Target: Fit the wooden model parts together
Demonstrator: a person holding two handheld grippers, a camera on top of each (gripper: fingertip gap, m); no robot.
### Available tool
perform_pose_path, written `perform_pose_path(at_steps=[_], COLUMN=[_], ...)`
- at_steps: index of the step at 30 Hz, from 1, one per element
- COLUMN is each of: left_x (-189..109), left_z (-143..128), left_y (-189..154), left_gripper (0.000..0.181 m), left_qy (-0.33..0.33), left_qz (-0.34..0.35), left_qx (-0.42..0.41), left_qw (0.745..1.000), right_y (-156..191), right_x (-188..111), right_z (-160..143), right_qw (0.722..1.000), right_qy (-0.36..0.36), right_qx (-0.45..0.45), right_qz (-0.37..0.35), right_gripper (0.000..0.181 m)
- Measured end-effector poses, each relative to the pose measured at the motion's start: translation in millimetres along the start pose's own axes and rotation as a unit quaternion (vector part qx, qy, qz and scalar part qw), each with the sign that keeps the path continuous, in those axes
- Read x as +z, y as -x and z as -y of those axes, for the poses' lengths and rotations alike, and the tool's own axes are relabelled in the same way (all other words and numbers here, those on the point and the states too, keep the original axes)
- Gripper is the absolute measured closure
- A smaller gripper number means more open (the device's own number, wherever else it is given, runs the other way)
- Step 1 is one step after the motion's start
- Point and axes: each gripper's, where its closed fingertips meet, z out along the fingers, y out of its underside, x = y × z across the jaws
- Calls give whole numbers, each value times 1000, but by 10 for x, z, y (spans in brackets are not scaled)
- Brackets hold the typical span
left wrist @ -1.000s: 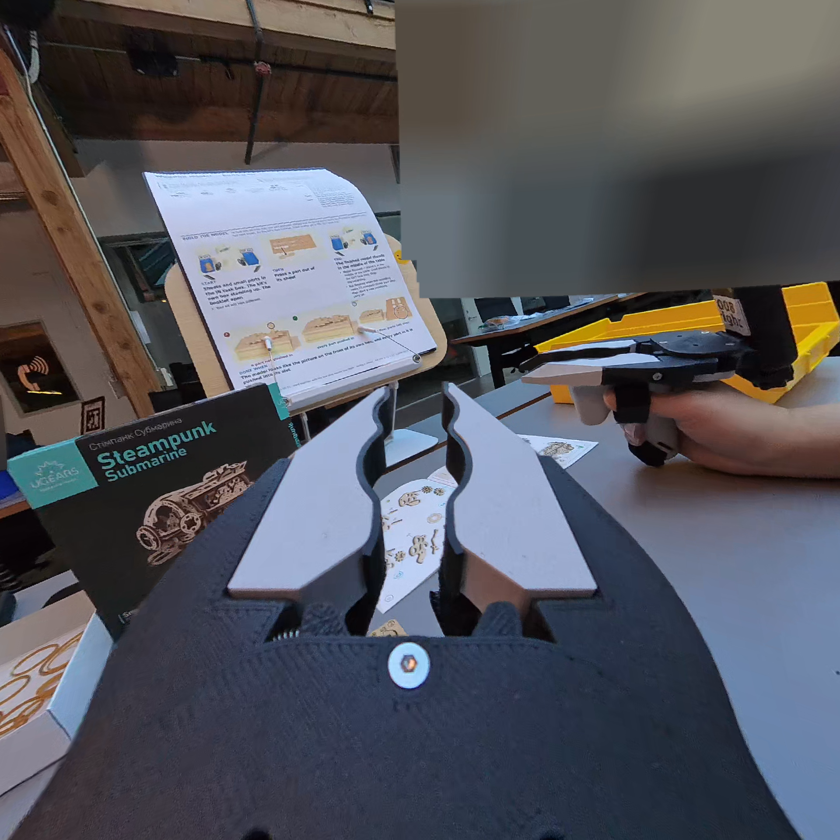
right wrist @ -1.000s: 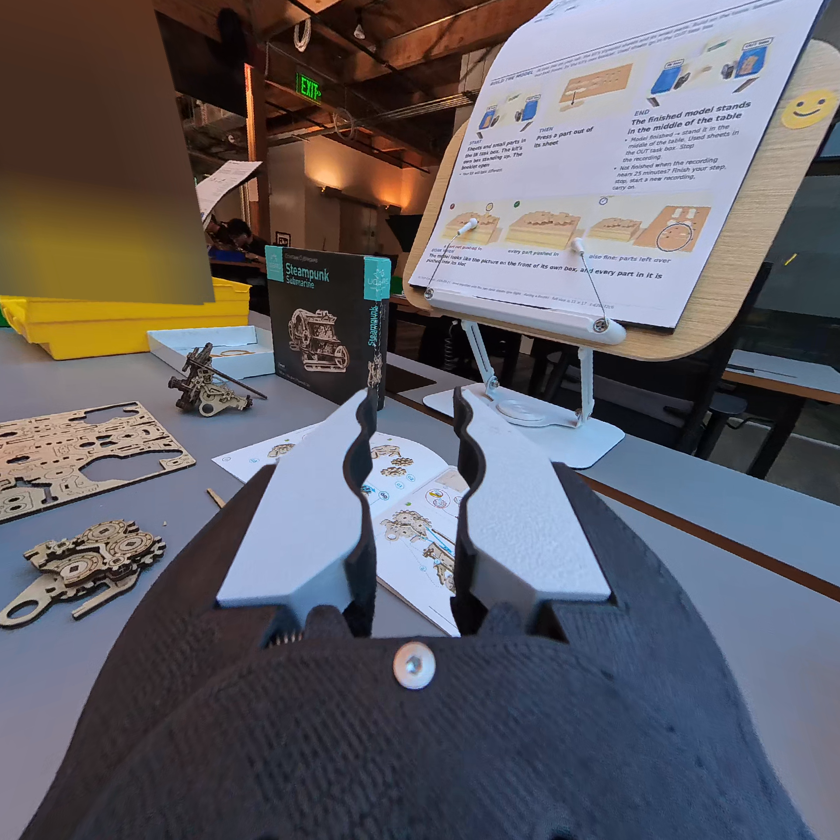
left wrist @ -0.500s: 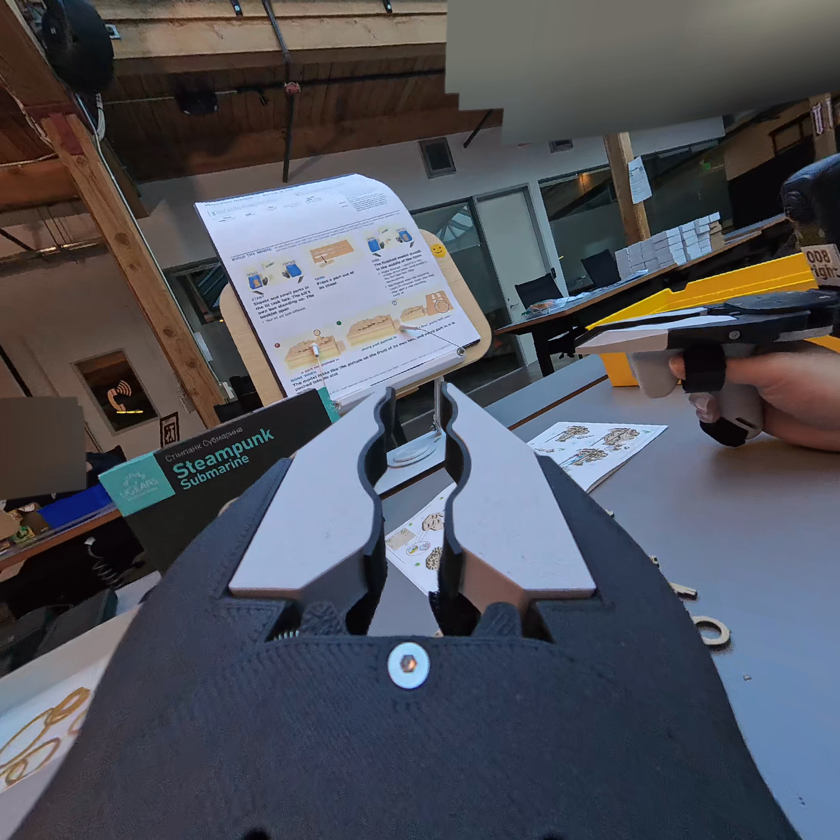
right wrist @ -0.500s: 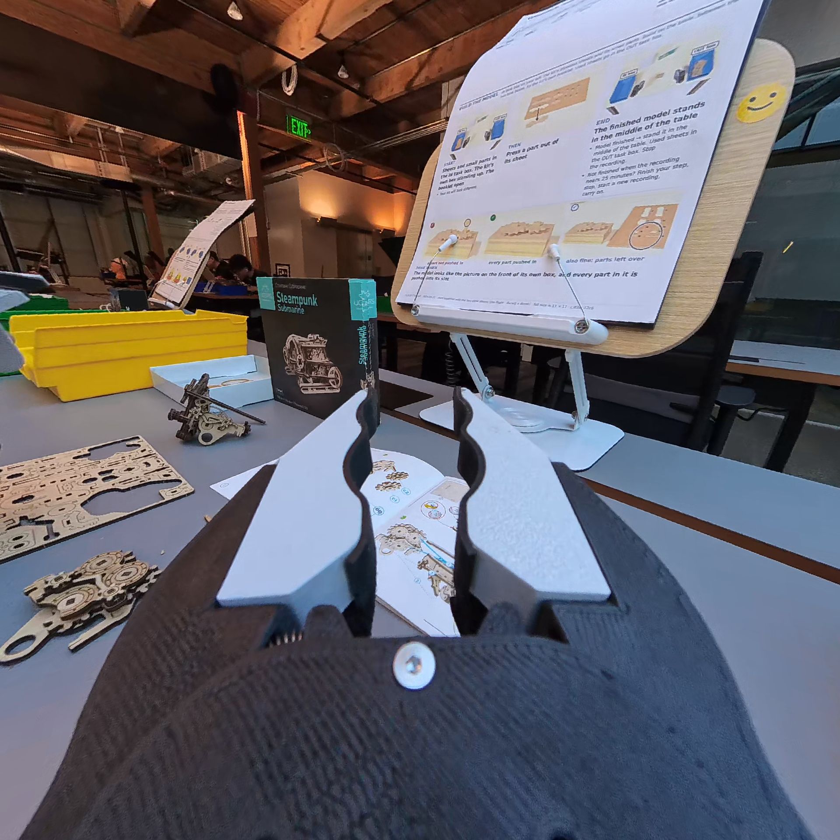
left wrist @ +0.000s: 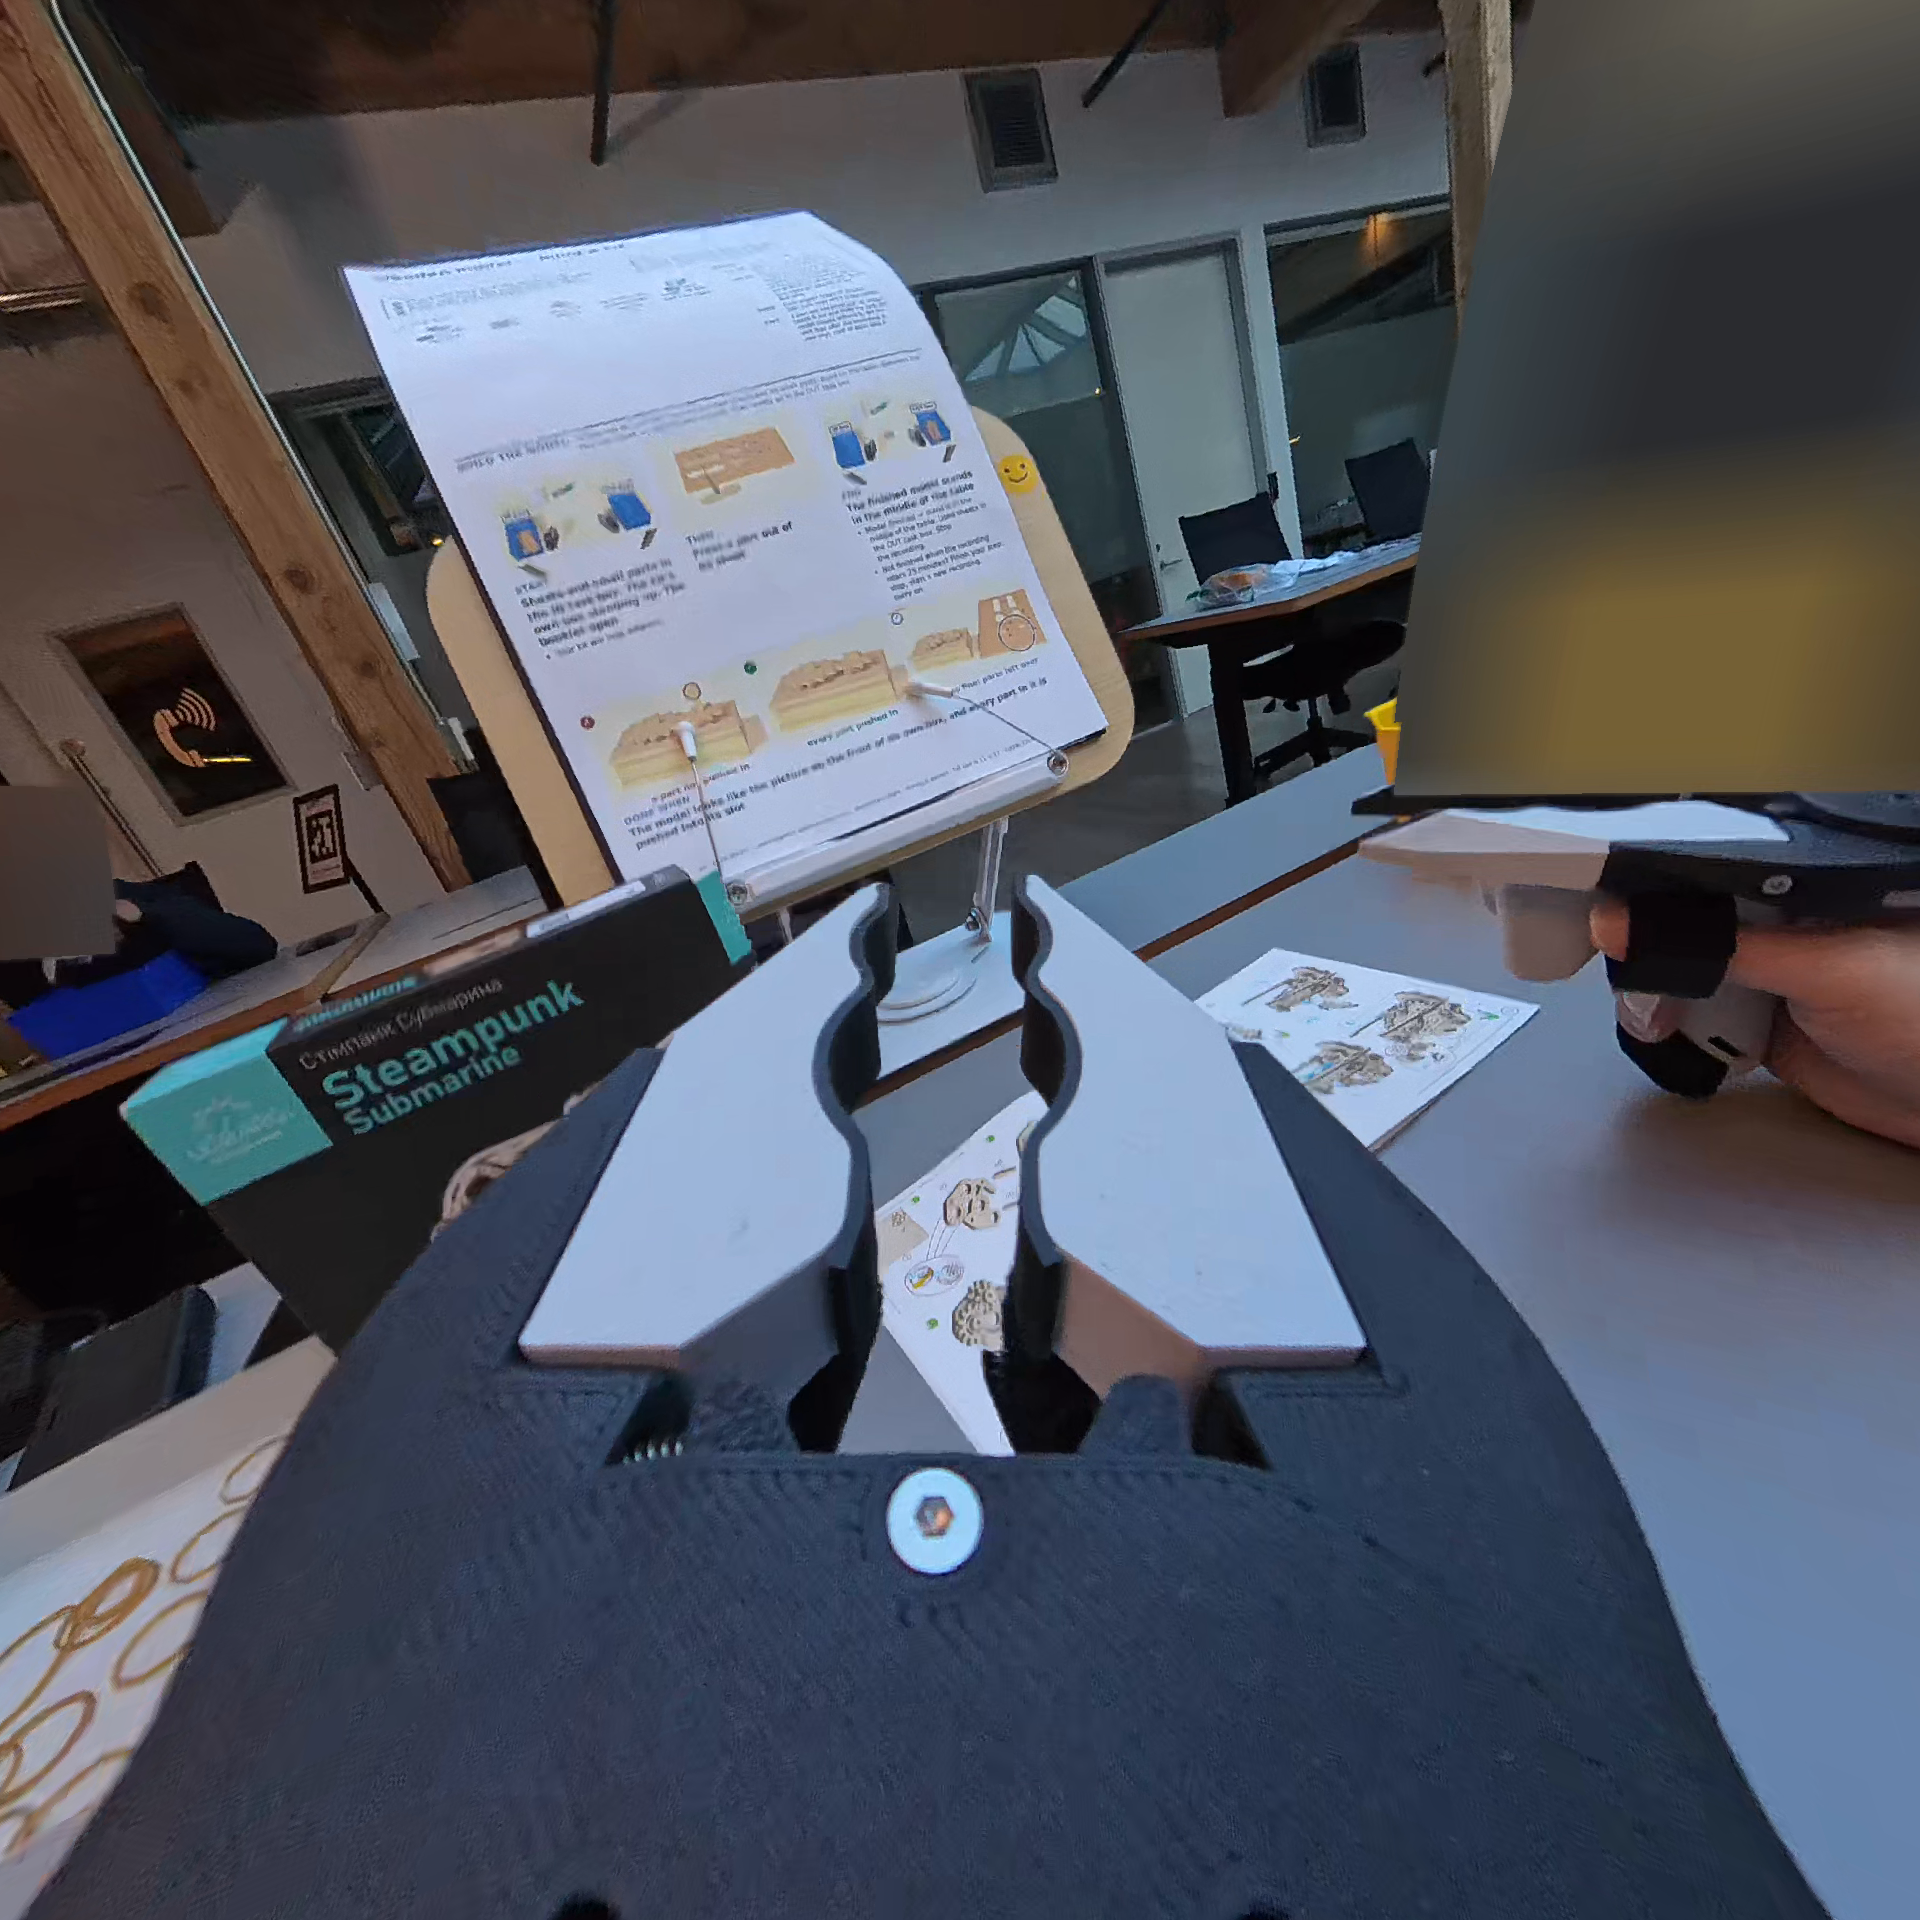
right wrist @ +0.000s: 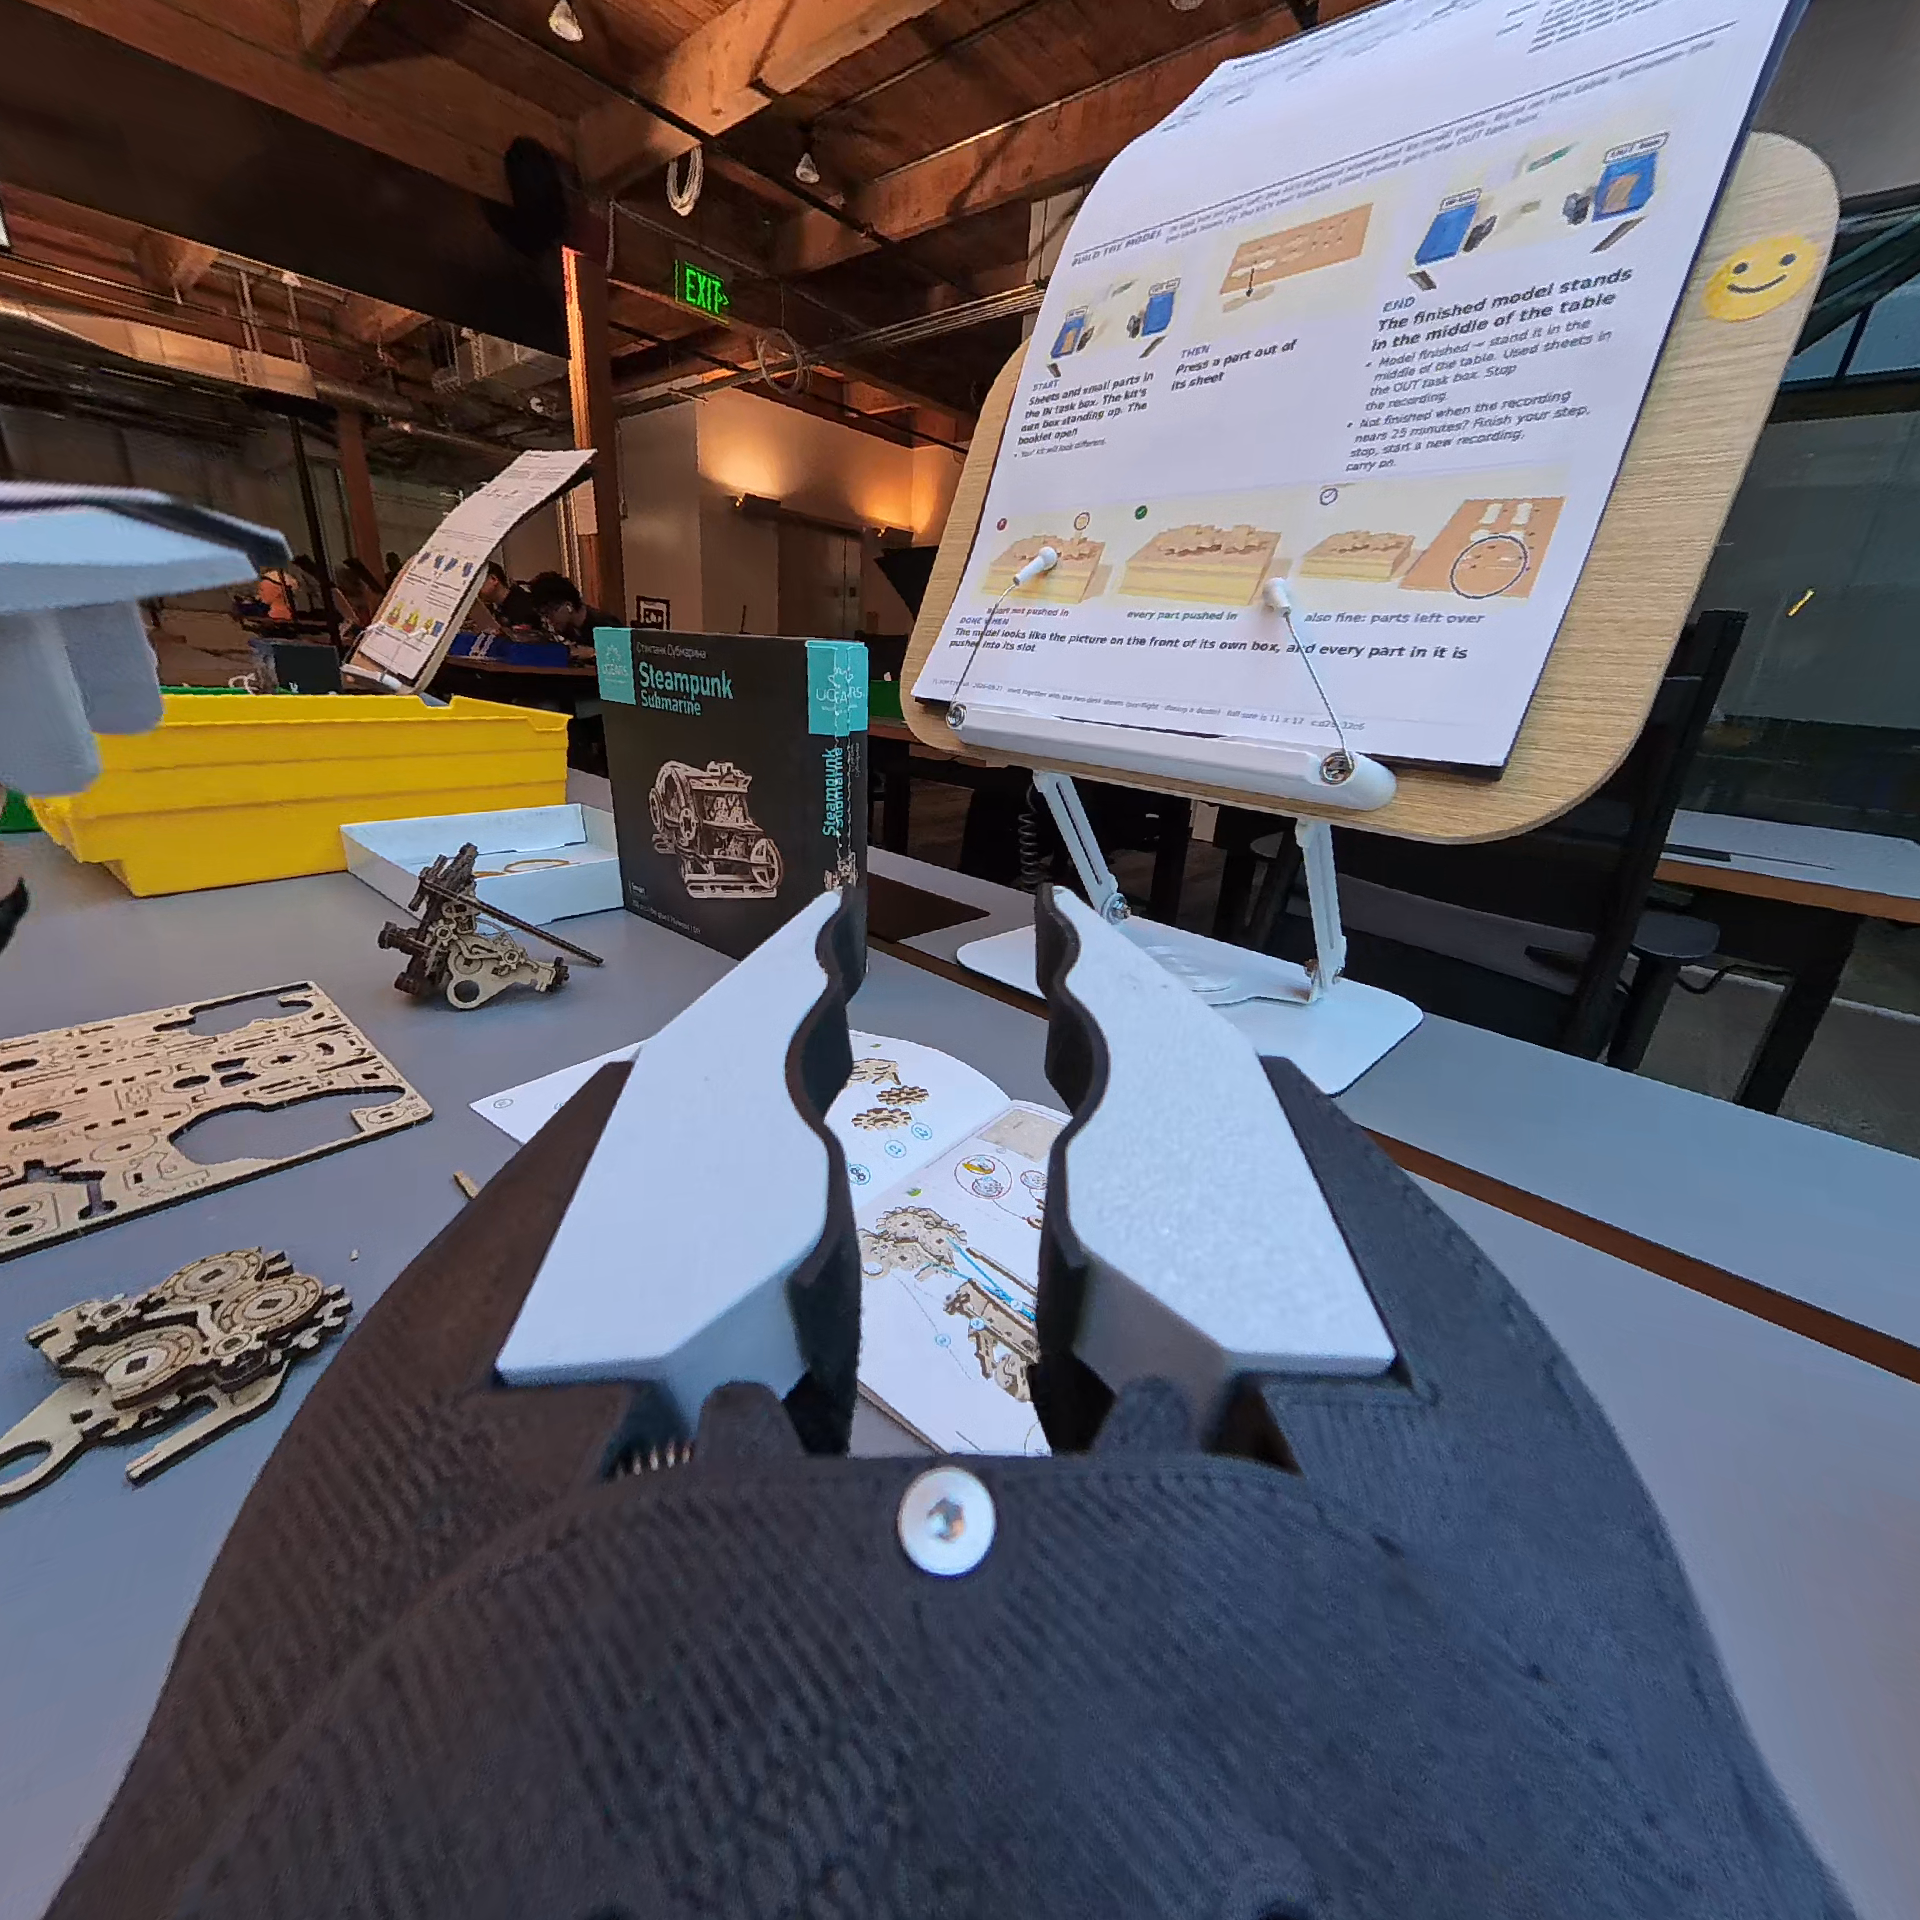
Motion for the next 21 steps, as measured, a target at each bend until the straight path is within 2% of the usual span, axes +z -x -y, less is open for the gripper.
perform_pose_path(at_steps=[1, 4, 6, 9, 13, 17, 21], left_x=[-42, -101, -82, -80, -86, -91, -96], left_z=[-103, -425, -568, -591, -644, -735, -763], left_y=[14, 98, 139, 96, 47, 88, 70], left_gripper=[163, 175, 172, 169, 168, 169, 169], left_qy=[4, 32, 63, 73, 80, 93, 95], left_qz=[2, 28, 45, 45, 33, 43, 37], left_qx=[1, 42, 76, 96, 52, 76, 61], left_qw=[1000, 998, 994, 992, 995, 992, 993], right_y=[1, 13, 13, 27, 41, 54, 66], right_x=[6, 47, 79, 84, 81, 73, 61], right_z=[0, -17, -50, -74, -86, -99, -95], right_qw=[1000, 1000, 1000, 1000, 1000, 999, 999], right_qy=[0, 2, 9, 15, 18, 22, 22], right_qx=[-1, 0, -1, 5, 8, 10, 9], right_qz=[1, 7, 9, 17, 22, 24, 27], right_gripper=[150, 150, 150, 152, 152, 152, 152])
